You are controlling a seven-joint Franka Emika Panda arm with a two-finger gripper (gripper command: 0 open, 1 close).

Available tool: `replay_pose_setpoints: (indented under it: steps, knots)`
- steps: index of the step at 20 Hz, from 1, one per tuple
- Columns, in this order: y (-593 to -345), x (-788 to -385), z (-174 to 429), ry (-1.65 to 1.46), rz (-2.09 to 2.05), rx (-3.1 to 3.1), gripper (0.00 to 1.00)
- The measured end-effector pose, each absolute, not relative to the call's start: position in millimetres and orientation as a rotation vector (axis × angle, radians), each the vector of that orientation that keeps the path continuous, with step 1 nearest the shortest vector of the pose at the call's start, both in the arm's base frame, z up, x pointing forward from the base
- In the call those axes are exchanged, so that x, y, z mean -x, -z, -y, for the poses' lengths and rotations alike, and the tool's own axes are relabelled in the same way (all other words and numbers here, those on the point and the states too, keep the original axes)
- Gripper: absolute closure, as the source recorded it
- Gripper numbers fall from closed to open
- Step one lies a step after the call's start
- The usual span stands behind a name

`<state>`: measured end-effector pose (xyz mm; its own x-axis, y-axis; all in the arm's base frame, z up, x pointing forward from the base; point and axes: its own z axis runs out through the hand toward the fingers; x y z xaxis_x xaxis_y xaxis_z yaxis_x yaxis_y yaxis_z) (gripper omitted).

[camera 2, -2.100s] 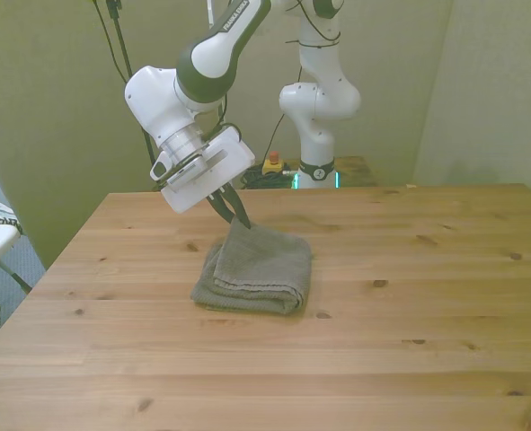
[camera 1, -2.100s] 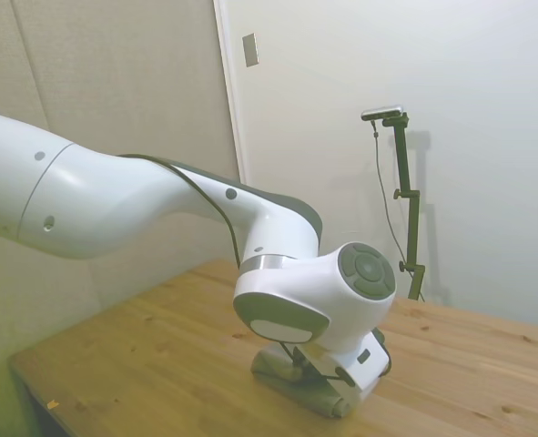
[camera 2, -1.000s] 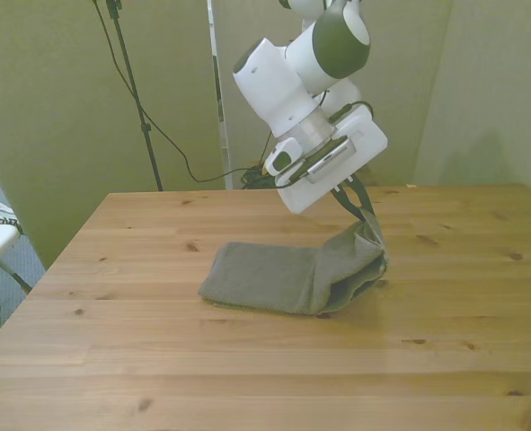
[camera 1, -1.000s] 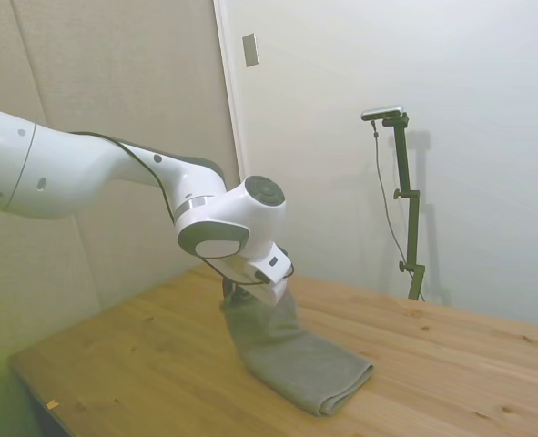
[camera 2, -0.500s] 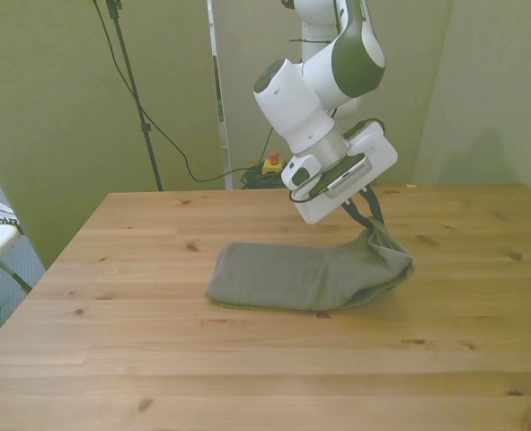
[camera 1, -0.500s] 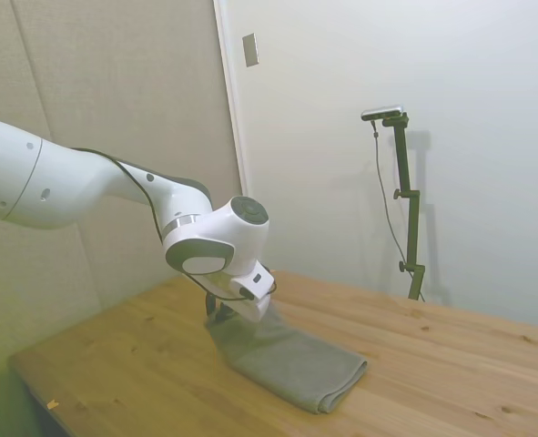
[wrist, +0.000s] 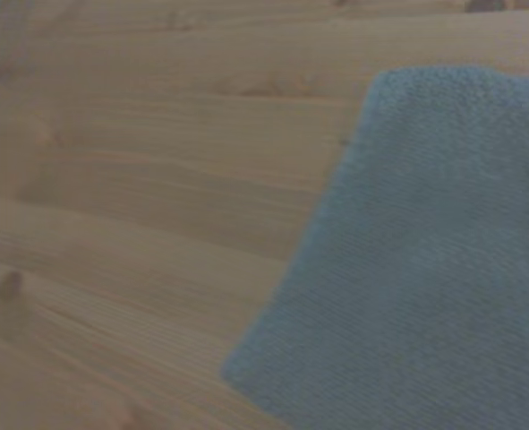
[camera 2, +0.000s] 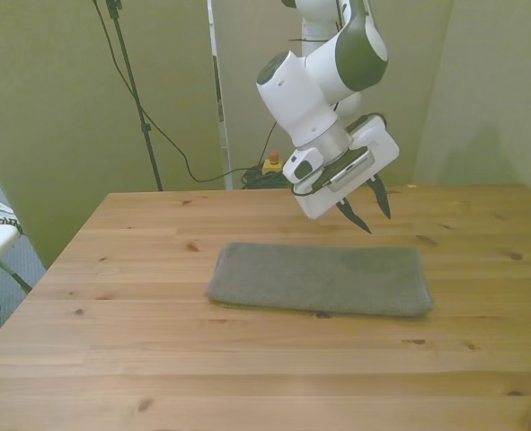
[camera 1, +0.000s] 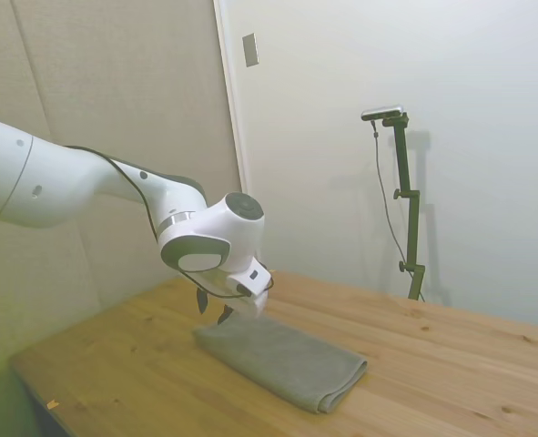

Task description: Unfold the towel

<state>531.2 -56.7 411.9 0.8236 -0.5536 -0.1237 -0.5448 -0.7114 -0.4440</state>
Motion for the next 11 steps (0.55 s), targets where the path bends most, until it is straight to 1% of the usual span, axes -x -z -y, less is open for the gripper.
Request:
replay_pose_setpoints:
  steps: [3,5,9,11]
  knots:
    - [-426.2,-523.4,47.5,0.125,-0.925,2.631,0.0]
    - [-444.4,-506.6,40.6,0.185,-1.017,2.697,0.0]
    - [-486.5,-449.9,18.4,0.267,-1.217,2.813,0.0]
    - [-502.9,-416.8,-1.2,0.273,-1.285,2.853,0.0]
